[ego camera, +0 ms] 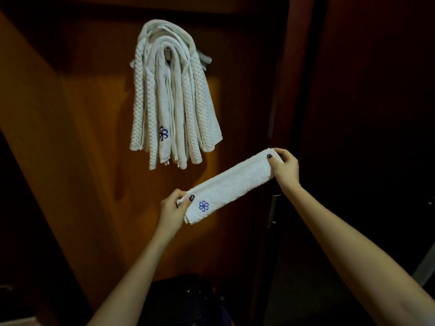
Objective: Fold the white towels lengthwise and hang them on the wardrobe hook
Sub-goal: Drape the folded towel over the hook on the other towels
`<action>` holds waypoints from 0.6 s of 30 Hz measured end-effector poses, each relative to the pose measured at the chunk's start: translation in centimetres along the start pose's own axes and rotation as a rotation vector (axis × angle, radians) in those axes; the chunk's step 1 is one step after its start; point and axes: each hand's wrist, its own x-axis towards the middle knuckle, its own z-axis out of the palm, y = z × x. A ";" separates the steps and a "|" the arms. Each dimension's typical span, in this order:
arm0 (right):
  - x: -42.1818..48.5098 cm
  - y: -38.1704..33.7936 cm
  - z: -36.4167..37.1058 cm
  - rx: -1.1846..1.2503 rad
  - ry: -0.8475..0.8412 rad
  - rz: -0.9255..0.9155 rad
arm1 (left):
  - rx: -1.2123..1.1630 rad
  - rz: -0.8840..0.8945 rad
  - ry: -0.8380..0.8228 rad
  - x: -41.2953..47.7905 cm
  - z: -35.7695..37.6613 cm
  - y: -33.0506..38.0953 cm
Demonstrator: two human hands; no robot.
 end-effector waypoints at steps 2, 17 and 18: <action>-0.1 0.1 0.1 -0.005 -0.022 -0.016 | 0.017 0.025 -0.009 0.7 -0.5 0.1; 1.6 -2.9 -0.4 -0.061 -0.365 -0.173 | 0.130 -0.053 -0.292 5.8 -5.3 3.5; 2.1 -3.3 -0.3 -0.057 -0.375 -0.181 | 0.140 -0.057 -0.270 6.3 -5.7 3.9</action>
